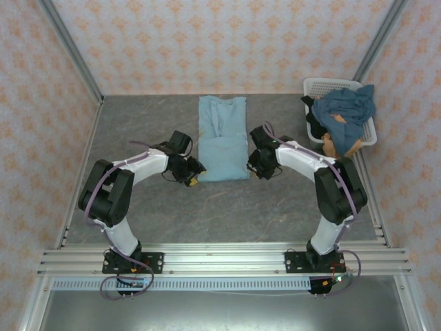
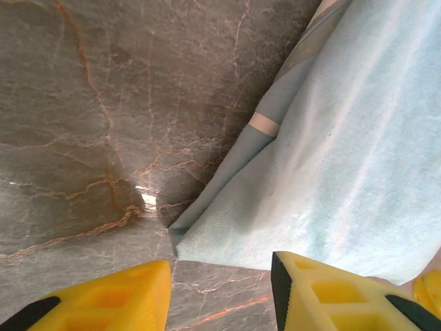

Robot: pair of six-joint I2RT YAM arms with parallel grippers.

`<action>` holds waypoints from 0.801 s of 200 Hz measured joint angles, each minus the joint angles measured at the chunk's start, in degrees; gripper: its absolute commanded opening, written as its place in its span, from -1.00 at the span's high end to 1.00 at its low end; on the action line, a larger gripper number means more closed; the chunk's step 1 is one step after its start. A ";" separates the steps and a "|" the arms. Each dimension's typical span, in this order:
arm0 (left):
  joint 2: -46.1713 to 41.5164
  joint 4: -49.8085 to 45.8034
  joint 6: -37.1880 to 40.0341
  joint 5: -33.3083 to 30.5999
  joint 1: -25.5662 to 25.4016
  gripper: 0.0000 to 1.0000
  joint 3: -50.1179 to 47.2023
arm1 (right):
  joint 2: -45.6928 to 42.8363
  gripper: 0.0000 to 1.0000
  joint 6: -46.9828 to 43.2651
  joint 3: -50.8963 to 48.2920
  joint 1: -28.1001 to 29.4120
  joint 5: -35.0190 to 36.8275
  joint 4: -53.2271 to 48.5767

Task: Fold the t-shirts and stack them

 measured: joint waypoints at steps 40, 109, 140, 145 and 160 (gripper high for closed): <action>2.08 -2.32 0.63 -0.31 -0.22 0.34 2.62 | -1.68 0.36 0.02 -1.99 0.00 -0.09 -0.02; 5.95 -7.96 2.58 -4.42 -2.36 0.30 7.45 | 0.24 0.15 0.46 -3.15 0.24 -3.72 2.25; 5.95 -9.09 3.41 -5.11 -2.56 0.28 8.22 | 3.21 0.14 0.33 -1.53 0.24 -4.59 2.58; 5.95 -9.33 3.58 -5.22 -2.56 0.28 8.22 | 3.61 0.14 0.28 -1.16 0.24 -4.66 2.60; 5.95 -9.84 3.65 -5.70 -2.56 0.28 8.22 | 4.11 0.14 0.26 -0.28 0.24 -4.76 2.60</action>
